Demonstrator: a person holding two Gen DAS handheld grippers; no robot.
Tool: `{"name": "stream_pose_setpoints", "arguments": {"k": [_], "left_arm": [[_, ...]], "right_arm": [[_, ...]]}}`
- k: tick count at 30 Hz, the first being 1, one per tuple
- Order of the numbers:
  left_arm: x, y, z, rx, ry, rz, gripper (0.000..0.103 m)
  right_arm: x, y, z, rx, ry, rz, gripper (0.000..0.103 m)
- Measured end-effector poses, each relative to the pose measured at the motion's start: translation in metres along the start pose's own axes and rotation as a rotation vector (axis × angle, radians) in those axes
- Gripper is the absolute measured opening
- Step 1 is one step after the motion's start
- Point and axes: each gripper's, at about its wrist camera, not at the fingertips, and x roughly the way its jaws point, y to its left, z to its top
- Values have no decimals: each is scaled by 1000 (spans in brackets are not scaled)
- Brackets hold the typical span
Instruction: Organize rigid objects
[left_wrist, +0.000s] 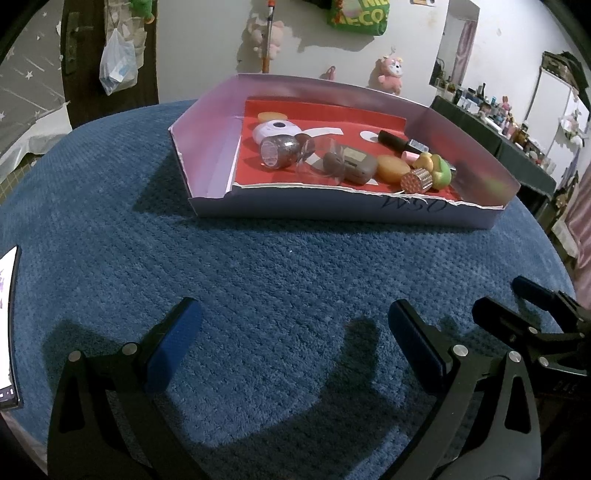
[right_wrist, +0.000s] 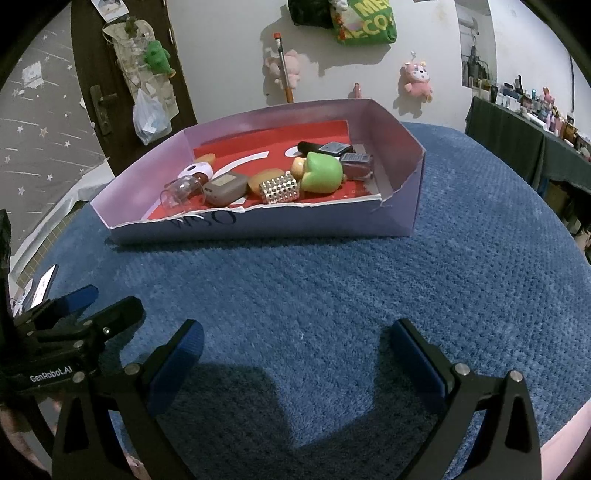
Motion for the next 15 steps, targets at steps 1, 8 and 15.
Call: {"name": "stream_pose_setpoints", "arguments": {"k": [1, 8, 15], "left_arm": [[0, -1, 0, 5, 1, 5, 103], [2, -2, 0, 17, 4, 31, 103], [4, -5, -1, 42, 12, 62, 103]], "right_arm": [[1, 1, 1, -1, 0, -1, 103], [1, 2, 0, -6, 1, -8, 103], [3, 7, -4, -41, -4, -41, 103]]}}
